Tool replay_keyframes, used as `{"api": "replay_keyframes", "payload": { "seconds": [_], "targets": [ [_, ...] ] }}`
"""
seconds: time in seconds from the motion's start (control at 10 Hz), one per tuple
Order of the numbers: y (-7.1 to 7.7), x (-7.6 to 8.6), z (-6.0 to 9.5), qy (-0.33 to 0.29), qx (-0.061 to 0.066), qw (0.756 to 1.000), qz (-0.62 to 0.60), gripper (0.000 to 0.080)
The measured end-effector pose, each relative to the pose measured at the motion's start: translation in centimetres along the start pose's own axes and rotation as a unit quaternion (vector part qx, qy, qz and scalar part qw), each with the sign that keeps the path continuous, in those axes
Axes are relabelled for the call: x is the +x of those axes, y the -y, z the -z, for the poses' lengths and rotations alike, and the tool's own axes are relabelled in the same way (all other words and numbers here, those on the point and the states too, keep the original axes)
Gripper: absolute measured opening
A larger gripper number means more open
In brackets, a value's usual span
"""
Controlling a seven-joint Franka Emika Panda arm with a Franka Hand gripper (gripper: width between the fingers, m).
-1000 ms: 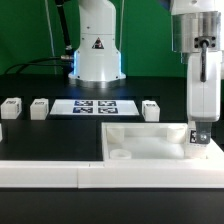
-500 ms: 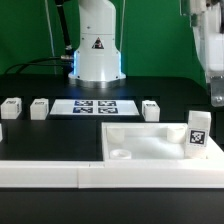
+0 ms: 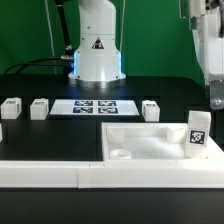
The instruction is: Assemble square table
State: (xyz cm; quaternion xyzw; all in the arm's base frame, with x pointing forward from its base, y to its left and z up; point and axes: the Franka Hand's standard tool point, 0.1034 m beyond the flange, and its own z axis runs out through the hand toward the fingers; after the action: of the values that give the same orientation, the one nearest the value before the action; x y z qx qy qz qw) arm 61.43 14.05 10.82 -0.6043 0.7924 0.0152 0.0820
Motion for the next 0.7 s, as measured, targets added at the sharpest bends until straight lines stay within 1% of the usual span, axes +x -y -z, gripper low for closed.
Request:
{"api": "replay_keyframes", "payload": {
  "seconds": [0.5, 0.6, 0.7],
  "targets": [
    [-0.01, 0.00, -0.01, 0.000, 0.000, 1.000, 0.001, 0.0649],
    [-0.04, 0.02, 0.11, 0.001, 0.001, 1.000, 0.011, 0.0649],
    [-0.27, 0.12, 0.55, 0.003, 0.002, 1.000, 0.027, 0.0649]
  ]
}}
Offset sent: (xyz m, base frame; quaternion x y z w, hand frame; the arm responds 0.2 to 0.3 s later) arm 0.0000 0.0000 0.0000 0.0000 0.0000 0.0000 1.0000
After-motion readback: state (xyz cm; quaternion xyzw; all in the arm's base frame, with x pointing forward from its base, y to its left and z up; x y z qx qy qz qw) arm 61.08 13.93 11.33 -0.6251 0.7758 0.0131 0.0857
